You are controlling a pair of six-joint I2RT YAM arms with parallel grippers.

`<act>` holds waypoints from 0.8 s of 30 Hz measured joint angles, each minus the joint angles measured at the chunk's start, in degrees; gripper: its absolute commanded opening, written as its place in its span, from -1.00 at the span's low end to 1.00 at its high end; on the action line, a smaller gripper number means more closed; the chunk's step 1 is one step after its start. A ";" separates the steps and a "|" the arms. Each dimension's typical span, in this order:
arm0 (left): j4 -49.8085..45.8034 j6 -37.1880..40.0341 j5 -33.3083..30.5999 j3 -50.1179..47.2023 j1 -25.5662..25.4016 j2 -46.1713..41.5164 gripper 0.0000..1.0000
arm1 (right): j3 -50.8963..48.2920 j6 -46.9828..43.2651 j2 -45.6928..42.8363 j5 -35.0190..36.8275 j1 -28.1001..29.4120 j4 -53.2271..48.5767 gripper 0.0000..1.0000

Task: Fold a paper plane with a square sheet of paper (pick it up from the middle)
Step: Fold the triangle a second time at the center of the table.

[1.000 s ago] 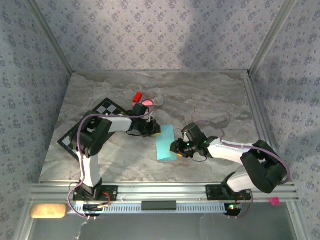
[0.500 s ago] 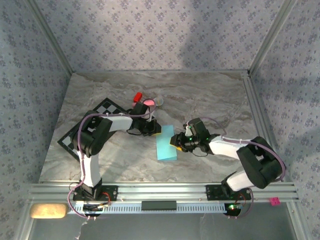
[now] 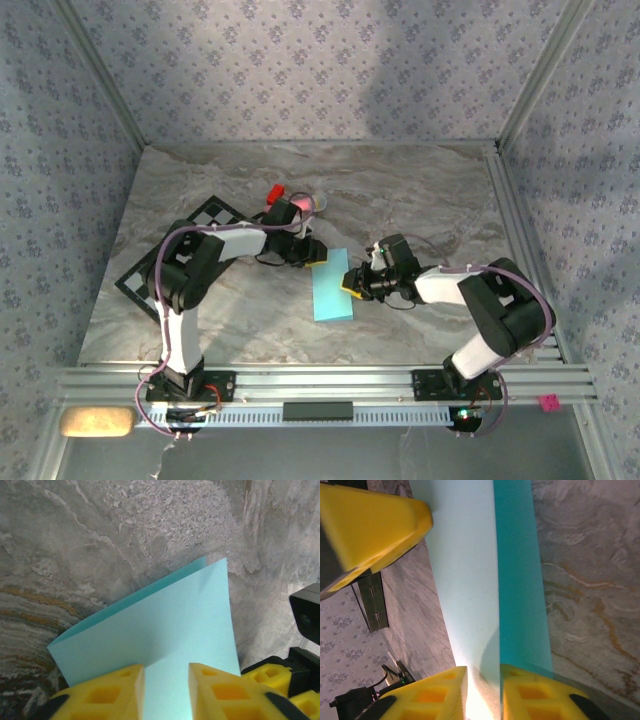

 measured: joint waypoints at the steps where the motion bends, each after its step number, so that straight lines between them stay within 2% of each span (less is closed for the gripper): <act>1: -0.17 -0.09 -0.02 0.00 0.00 -0.46 -0.20 | 0.00 -0.17 0.26 -0.11 -0.07 0.04 -0.66; 6: -0.31 -0.13 -0.70 -1.01 0.00 -6.25 -0.05 | 0.00 -0.37 0.74 -0.07 -0.07 0.59 -0.82; 15: -0.13 1.16 -6.32 -6.99 -0.02 -21.40 -0.02 | -0.37 1.25 0.74 3.85 -0.07 1.90 -0.90; 20: 0.37 3.65 -9.42 -11.52 -0.83 -26.67 -0.05 | -0.79 2.51 0.61 5.09 -0.07 2.40 -0.79; 24: 1.31 8.70 -12.15 -14.23 -5.09 -29.07 -0.11 | -0.79 2.69 0.07 4.72 -0.07 2.49 -0.66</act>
